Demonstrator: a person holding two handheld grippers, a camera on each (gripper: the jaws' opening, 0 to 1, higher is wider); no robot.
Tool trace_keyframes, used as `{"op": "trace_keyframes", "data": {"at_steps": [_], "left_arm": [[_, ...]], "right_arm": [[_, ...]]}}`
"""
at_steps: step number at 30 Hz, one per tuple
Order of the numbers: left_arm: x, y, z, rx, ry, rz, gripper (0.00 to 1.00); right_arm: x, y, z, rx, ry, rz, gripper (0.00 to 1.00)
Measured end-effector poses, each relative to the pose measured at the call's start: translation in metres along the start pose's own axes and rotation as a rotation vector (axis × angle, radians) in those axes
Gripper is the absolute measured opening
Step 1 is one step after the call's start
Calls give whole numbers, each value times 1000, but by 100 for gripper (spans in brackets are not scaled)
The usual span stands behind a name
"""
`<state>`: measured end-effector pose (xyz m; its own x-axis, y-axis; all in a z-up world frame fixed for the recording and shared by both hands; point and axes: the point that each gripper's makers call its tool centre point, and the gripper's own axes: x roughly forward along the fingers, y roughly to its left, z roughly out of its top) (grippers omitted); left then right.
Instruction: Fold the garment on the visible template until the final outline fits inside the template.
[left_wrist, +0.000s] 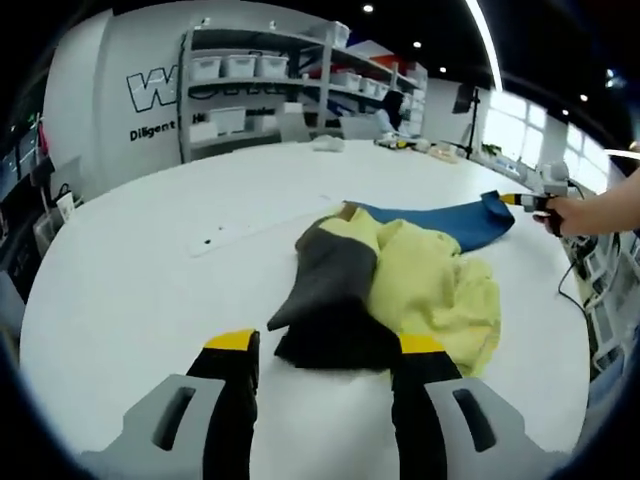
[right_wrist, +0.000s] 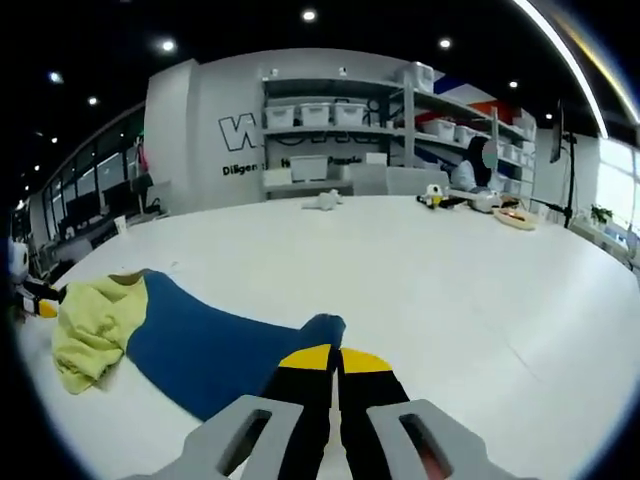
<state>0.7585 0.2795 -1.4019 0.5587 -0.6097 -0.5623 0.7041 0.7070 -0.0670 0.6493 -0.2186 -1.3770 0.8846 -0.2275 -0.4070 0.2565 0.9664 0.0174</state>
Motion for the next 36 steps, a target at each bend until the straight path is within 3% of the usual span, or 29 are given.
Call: {"op": "trace_keyframes", "data": {"at_steps": [7,11,19,27,31,36], "left_arm": [[8,9,-12,16,62,-13,41],[10,13,-14,22,63,-21,39],[19,14,-11,67,75,-36,27],[25,14,-15,33,92,-64,16],[24,15,-14,21,87,-68,15],[21,29,-7,-49,59,-50,23]], "right_arm": [[-5,-13,-5,-3,12,-33,0],[-8,-15,-7,-9,19,-36,0],[-9,-11,-8,-23,27,-34,0],[-8,-12,-6,-21,27,-37,0],[-9,-12,-6,-22,28,-38,0],[-9,-13,-6,-23,29,-36,0]]}}
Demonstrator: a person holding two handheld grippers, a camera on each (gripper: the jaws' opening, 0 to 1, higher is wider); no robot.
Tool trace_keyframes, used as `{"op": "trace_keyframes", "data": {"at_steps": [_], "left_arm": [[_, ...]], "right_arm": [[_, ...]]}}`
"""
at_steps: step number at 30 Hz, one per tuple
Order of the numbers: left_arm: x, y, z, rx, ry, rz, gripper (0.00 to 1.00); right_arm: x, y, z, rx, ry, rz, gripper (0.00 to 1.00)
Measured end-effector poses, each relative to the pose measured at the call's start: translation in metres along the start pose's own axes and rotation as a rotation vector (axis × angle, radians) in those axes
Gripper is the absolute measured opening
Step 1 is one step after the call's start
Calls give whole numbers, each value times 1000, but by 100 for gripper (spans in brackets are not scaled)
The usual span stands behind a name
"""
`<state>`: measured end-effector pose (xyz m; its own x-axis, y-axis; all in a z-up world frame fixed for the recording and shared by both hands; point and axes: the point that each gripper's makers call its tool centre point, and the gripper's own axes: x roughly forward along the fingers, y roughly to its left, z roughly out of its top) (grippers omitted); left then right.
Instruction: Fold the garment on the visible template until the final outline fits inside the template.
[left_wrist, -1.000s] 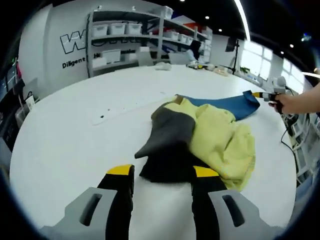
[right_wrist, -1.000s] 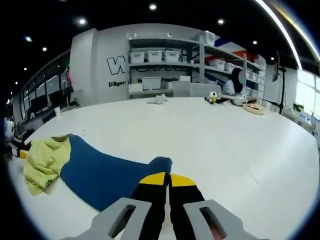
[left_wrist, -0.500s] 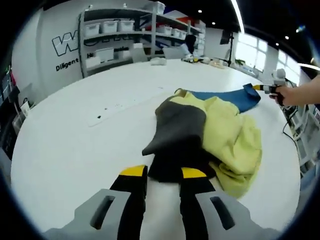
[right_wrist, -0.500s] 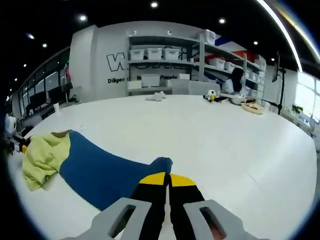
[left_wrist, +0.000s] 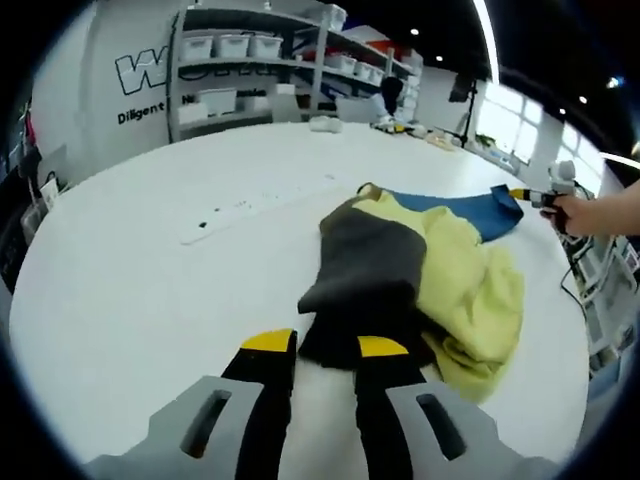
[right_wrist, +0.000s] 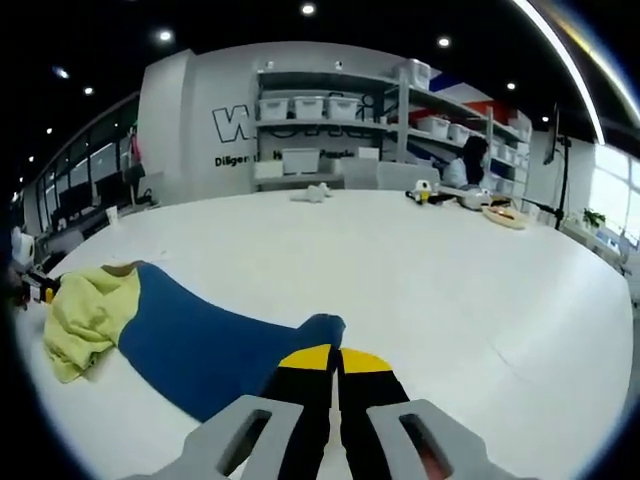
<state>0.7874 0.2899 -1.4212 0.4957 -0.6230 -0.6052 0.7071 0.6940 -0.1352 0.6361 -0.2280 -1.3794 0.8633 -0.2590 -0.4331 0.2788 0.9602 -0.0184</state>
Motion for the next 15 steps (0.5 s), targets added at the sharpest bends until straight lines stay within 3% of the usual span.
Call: {"op": "trace_keyframes", "data": {"at_steps": [5,8,12,15], "left_arm": [[4,-2,-3,15,27,-10,21],[0,3,1,-36,2,3,22],[-8,11,-3,-25,10,11,22],[-12,22,-4,-65,-2,40,14]], "right_arm": [[1,-1,-2,4,2,1,0],[2,-1,-2,5,4,1,0],[3,-1,-2,3,6,3,0],[4,1,-2,2,7,6,0]]}}
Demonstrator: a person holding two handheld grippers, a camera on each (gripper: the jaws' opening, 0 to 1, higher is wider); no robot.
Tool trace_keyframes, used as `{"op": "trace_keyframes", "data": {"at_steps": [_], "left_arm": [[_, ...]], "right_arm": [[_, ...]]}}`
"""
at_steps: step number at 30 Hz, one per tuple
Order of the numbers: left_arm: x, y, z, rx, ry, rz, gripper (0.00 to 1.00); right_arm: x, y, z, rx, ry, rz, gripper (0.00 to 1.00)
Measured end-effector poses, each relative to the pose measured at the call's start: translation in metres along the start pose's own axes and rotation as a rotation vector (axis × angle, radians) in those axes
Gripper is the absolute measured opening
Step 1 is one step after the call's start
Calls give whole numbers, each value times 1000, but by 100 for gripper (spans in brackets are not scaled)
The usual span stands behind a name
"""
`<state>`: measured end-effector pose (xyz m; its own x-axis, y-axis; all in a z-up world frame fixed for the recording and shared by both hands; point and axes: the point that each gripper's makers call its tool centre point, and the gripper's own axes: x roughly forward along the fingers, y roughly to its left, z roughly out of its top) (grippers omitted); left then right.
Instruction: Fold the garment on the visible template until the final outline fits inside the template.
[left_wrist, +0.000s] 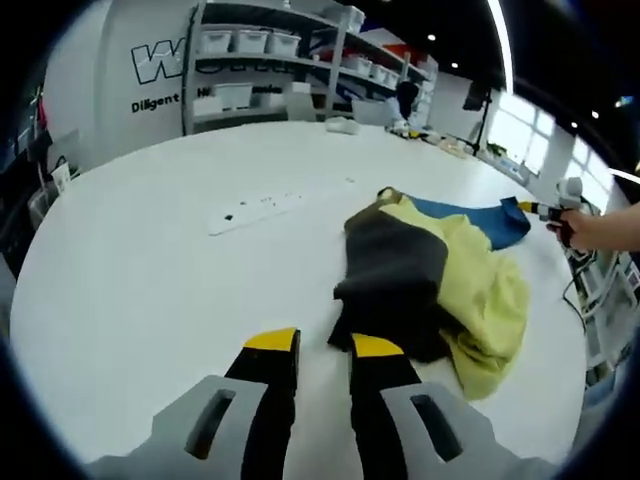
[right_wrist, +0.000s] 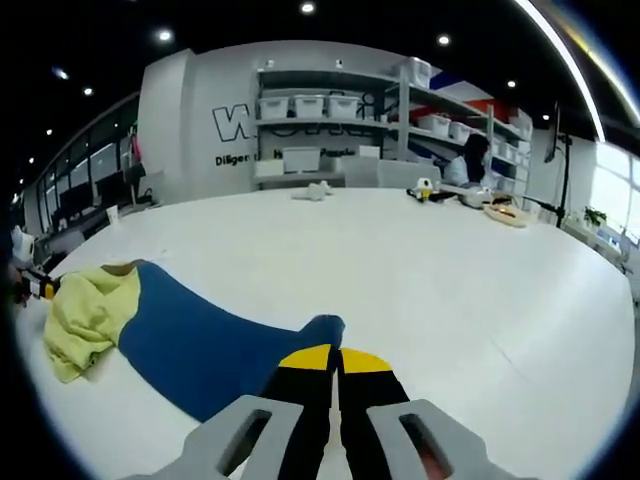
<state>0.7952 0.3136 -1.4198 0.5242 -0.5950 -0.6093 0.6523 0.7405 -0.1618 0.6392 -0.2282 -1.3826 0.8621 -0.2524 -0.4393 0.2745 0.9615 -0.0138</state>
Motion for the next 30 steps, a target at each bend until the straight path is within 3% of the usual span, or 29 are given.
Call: {"op": "trace_keyframes", "data": {"at_steps": [6,12,19,23,25,30], "left_arm": [[8,-14,0,39,13,-27,15],[19,-22,-13,85,65,-40,12],[21,-24,-14,80,64,-48,5],[14,-23,-15,82,73,-48,2],[5,-19,-11,50,49,-37,2],[-24,-4,-11,56,32,-11,2]], "right_arm": [[1,3,2,-4,0,7,0],[1,3,1,-7,5,12,0],[0,3,-4,-7,13,9,0],[-1,3,-5,-6,15,11,0],[-2,3,-5,-6,15,12,0],[-6,4,-1,-11,11,18,0]]}}
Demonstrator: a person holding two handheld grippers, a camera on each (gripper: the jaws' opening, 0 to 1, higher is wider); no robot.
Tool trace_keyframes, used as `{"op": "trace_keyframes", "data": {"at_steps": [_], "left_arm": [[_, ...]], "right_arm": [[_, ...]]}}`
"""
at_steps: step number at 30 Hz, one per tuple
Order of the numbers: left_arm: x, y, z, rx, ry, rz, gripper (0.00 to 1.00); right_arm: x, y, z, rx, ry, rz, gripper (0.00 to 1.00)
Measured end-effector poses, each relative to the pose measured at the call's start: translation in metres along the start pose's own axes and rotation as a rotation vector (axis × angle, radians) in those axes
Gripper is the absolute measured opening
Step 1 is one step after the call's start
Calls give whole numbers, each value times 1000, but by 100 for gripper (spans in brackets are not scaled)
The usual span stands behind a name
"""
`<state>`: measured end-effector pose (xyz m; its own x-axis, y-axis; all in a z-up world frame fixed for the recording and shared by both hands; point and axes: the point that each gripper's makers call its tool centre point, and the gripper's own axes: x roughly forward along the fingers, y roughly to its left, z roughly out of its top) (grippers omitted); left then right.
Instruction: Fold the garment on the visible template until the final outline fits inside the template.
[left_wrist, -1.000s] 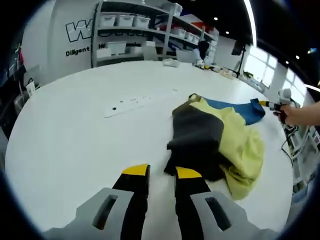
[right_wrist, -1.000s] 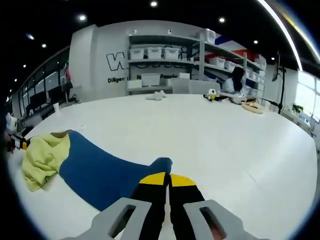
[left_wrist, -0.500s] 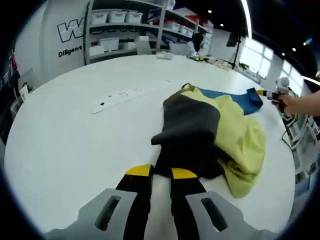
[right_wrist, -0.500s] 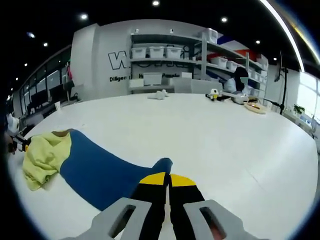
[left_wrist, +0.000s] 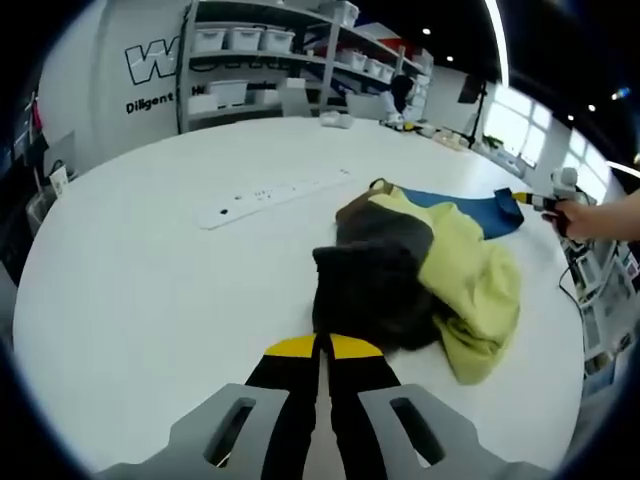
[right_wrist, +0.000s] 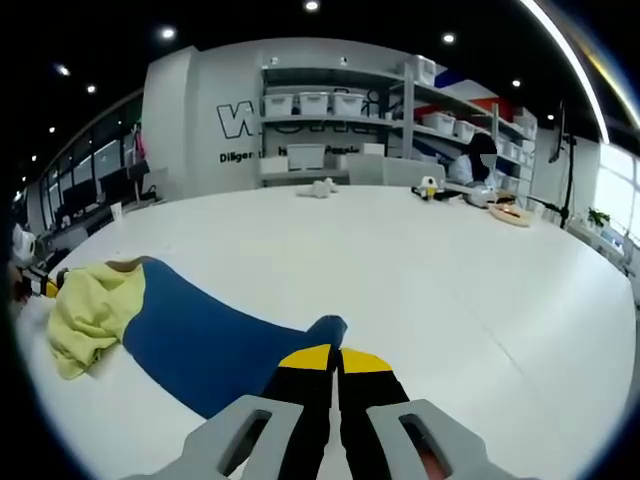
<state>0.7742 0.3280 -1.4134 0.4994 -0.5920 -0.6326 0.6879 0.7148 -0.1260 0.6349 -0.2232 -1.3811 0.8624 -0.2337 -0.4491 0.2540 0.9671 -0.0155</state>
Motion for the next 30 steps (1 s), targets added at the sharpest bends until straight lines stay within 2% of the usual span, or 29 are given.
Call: {"op": "trace_keyframes", "data": {"at_steps": [3,10,13,17,25,26,27,28,29,30], "left_arm": [[-22,16,-7,-20,-3,34,2],[-66,40,-32,-56,-6,93,2],[-80,43,-41,-65,-5,96,2],[-94,48,-54,-43,23,96,2],[-113,69,-57,-14,31,167,3],[-114,78,-58,-14,37,208,2],[-116,81,-58,-14,38,223,3],[-120,88,-58,-12,37,274,0],[-123,92,-56,-19,28,306,0],[-124,91,-51,-42,-7,309,2]], "right_arm": [[-2,1,1,-6,1,6,0],[-5,7,0,-13,5,21,0],[-6,13,0,-29,10,40,0],[-8,21,-1,-42,15,63,0],[-14,38,-6,-71,31,103,0],[-14,39,-8,-71,33,105,0],[-15,39,-9,-72,34,107,0],[-15,41,-10,-74,37,110,0],[-16,41,-11,-75,39,112,0],[-16,43,-12,-78,41,117,0]]}}
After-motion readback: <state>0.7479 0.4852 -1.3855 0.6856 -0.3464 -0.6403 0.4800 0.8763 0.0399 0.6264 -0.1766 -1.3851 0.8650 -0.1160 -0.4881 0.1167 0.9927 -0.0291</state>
